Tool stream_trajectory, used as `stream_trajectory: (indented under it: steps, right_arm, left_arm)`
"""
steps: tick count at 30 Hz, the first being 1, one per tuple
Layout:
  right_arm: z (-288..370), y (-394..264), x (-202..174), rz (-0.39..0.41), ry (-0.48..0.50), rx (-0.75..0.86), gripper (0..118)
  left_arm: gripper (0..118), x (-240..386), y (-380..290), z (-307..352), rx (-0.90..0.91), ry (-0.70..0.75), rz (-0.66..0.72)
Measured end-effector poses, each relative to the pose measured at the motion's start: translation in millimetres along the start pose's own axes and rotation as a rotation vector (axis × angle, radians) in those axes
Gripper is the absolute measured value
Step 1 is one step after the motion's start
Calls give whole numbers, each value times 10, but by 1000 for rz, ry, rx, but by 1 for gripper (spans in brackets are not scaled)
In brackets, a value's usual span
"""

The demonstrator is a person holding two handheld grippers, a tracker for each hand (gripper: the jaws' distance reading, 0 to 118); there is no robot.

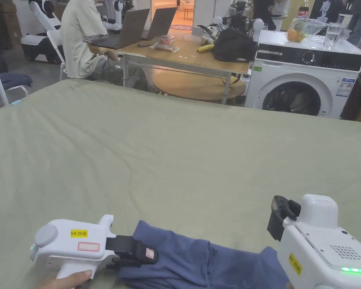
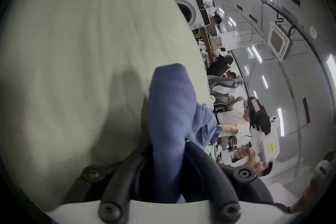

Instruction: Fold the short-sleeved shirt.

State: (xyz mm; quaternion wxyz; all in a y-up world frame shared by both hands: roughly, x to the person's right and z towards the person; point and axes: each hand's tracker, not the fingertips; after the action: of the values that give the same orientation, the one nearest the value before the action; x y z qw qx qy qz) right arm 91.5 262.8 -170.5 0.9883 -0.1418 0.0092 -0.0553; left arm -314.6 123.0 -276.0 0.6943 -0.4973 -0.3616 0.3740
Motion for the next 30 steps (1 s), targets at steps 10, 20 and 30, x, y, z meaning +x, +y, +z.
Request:
stream_trajectory:
  steps: [10,20,30]
  right_arm:
    - [-40,95,-76,37,5,22,0]
    - [-47,144,-210,69,-31,57,0]
    - [60,137,-37,64,-54,51,0]
  left_arm:
    - [6,462,94,767,158,99,-78]
    - [6,938,-8,1048,191,317,-120]
    - [6,1639,-72,270,69,325,-200]
